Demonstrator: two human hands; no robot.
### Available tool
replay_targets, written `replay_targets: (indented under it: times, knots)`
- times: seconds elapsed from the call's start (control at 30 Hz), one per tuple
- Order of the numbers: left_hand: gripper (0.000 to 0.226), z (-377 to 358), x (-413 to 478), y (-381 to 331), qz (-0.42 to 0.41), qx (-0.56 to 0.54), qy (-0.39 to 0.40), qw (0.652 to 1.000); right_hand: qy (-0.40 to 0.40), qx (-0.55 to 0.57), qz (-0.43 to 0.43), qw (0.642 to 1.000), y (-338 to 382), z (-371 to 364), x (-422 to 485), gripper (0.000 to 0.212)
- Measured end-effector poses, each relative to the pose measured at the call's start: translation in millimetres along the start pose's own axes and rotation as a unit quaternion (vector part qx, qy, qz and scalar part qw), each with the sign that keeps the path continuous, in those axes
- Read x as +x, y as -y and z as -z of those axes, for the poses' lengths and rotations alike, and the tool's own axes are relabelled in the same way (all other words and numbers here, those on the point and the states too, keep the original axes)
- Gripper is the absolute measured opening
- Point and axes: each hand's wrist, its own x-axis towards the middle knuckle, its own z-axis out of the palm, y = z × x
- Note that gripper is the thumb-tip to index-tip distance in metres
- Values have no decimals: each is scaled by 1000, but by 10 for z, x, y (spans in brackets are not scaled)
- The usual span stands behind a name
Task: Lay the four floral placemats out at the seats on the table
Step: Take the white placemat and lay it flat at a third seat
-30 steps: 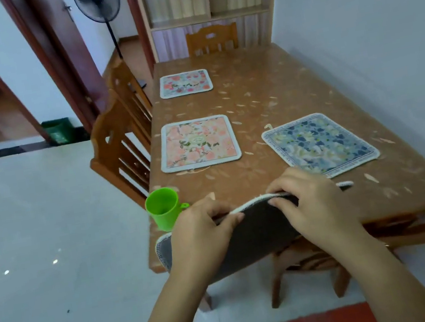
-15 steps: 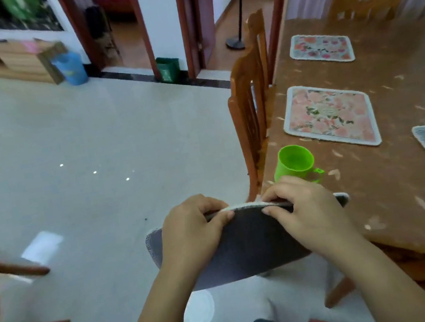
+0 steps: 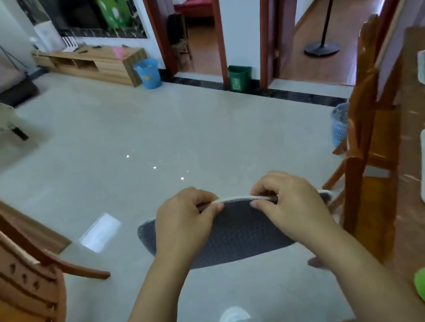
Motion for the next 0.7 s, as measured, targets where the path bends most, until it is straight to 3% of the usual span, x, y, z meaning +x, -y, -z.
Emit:
replay_targets:
  times: [0.4,0.7]
  knots:
    - [7,-378,1747,-36,-50,-7,-3,999,-76,-24,4,997,-474,67,1565,7]
    - [14,-882,3534,90,-87,-80,69,991,-104,-66,-59,991,-982,31,3077,6]
